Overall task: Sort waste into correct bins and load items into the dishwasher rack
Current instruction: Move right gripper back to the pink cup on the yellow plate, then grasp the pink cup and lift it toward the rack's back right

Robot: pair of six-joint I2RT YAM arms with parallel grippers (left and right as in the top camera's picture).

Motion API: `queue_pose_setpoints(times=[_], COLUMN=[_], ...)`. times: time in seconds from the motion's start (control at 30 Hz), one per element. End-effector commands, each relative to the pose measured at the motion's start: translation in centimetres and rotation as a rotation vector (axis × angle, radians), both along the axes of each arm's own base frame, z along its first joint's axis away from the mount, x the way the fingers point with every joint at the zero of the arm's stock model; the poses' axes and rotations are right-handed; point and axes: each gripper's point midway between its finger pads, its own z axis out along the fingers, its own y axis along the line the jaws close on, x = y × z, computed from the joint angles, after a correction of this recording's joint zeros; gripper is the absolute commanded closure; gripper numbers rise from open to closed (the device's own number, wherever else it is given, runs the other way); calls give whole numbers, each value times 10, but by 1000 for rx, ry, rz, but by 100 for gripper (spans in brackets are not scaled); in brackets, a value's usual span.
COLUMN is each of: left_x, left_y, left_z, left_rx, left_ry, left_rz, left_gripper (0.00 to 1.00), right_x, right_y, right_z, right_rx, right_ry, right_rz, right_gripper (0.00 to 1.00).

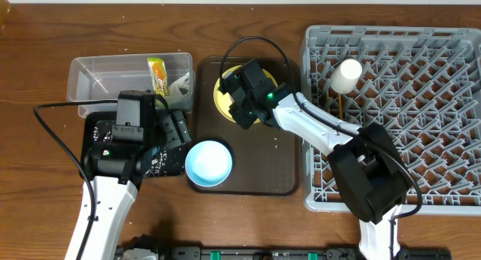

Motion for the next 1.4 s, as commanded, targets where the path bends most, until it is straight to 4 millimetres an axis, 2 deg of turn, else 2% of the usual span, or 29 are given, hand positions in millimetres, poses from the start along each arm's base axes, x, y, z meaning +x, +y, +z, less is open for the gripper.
queue_pose_setpoints(times=[0.0,0.07,0.17,0.2,0.3,0.4,0.5,0.57,0.67,0.77,0.87,1.03,1.13,1.27,1.37], left_x=[3,3,3,3,3,3,3,3,3,3,3,3,3,3,3], left_y=[2,2,2,2,2,2,2,2,2,2,2,2,2,2,2], left_z=[7,7,7,7,7,7,7,7,7,7,7,7,7,7,7], left_rx=[7,7,7,7,7,7,7,7,7,7,7,7,7,7,7], left_ry=[-19,-19,-19,-19,-19,-19,-19,-19,-19,-19,-19,-19,-19,-19,-19], left_rz=[6,6,6,6,6,6,6,6,6,6,6,6,6,6,6], left_gripper=[11,10,10,11,11,11,11,10,11,10,11,11,11,11,11], right_x=[-3,-3,-3,-4,-5,-4,-10,-20,-41,-61,-80,-99,-104,-104,-97], right_y=[5,6,5,5,4,3,3,0,-16,-42,-77,-140,-182,-238,-264], right_z=[15,21,27,27,28,40,71,101,150,194,233,283,301,308,309], right_rx=[13,22,26,25,23,39,102,161,241,295,348,445,480,479,471], right_ry=[-22,-33,-39,-38,-35,-46,-46,-32,-4,6,1,-51,-94,-152,-184], right_rz=[15,15,15,15,15,3,-23,-25,-56,-134,-231,-420,-550,-725,-779], right_gripper=[76,85,92,98,99,99,99,99,99,99,99,99,99,99,99])
